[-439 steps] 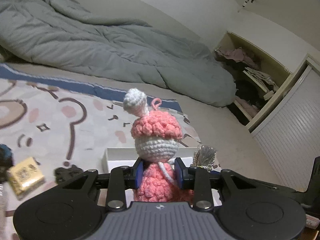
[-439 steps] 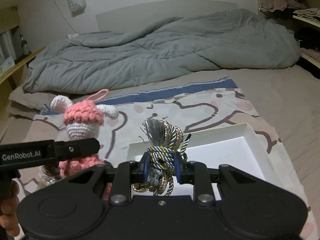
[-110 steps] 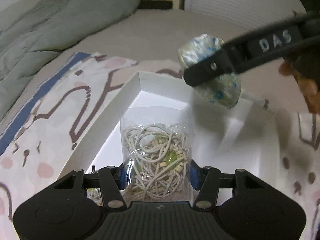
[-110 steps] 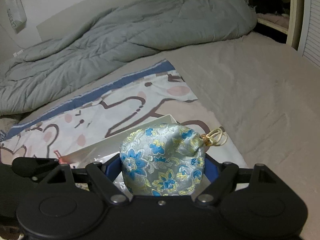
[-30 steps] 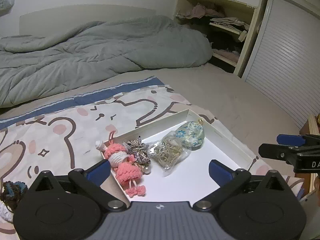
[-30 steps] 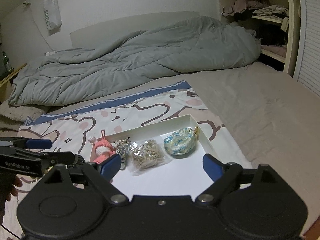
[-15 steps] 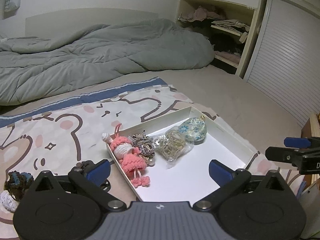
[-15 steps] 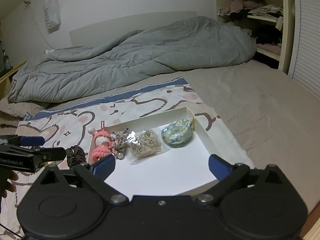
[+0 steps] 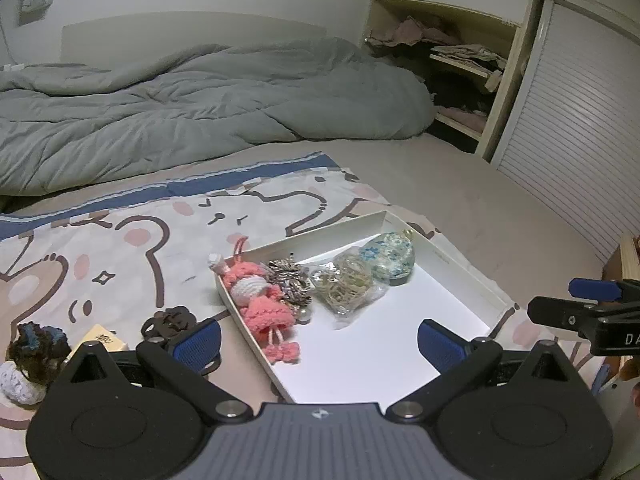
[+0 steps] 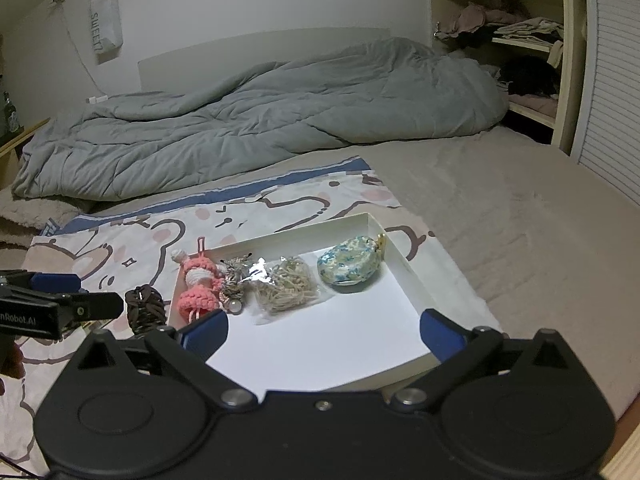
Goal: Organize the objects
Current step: 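Withdraw both tools from the box toward the remaining items on the sheet, then grasp the white crocheted ball with the left tool while the right tool grasps the brown claw clip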
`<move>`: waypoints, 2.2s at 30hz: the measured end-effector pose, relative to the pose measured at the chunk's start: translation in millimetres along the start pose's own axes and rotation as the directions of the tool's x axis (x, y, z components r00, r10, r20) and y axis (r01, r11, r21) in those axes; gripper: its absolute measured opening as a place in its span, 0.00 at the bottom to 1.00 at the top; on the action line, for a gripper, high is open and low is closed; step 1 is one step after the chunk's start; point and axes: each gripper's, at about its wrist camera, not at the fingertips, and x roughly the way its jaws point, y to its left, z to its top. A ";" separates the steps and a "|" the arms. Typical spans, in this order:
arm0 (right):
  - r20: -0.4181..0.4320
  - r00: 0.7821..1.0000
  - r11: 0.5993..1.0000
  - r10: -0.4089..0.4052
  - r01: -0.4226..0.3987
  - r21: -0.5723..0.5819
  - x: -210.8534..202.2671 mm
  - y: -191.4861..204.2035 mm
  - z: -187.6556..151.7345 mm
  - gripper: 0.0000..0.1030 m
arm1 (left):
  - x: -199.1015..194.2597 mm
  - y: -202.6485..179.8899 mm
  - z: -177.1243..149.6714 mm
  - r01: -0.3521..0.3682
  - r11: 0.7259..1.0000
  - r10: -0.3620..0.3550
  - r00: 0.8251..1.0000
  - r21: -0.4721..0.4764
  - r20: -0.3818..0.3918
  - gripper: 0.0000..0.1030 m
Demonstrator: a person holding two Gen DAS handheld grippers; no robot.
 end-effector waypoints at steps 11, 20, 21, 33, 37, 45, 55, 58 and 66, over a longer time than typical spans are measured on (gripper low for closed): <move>0.007 0.999 0.999 0.039 -0.039 -0.023 10.8 21.3 7.3 1.00 | -17.0 39.7 -3.1 -0.082 0.996 0.083 0.996 -0.047 0.015 1.00; 0.004 0.994 0.991 0.113 -0.112 -0.069 26.5 58.4 18.8 1.00 | -39.1 78.8 -5.7 -0.151 0.984 0.155 0.987 -0.100 0.035 1.00; 0.003 0.992 0.990 0.123 -0.122 -0.077 28.6 63.8 20.6 1.00 | -41.9 83.4 -5.9 -0.160 0.981 0.165 0.986 -0.105 0.038 1.00; -0.012 0.973 0.959 0.232 -0.231 -0.167 49.1 127.7 42.5 1.00 | -70.6 141.6 -10.5 -0.274 0.944 0.287 0.957 -0.186 0.049 1.00; -0.021 0.965 0.947 0.262 -0.261 -0.187 57.7 146.7 49.9 1.00 | -77.2 160.0 -13.7 -0.315 0.926 0.331 0.942 -0.206 0.046 1.00; -0.032 0.955 0.931 0.296 -0.296 -0.213 75.6 176.8 63.9 1.00 | -81.9 192.8 -17.0 -0.364 0.903 0.382 0.923 -0.230 0.039 1.00; -0.100 0.940 0.921 0.325 -0.339 -0.195 114.0 205.0 73.8 0.88 | -69.4 240.1 -26.7 -0.400 0.874 0.415 0.910 -0.276 -0.005 0.93; -0.115 0.932 0.915 0.343 -0.360 -0.181 126.5 208.5 67.8 0.82 | -63.6 257.0 -32.2 -0.399 0.852 0.412 0.910 -0.339 -0.036 0.88; -0.171 0.918 0.908 0.357 -0.385 -0.166 159.8 218.1 56.4 0.59 | -42.5 303.4 -59.9 -0.405 0.670 0.386 0.906 -0.622 -0.174 0.63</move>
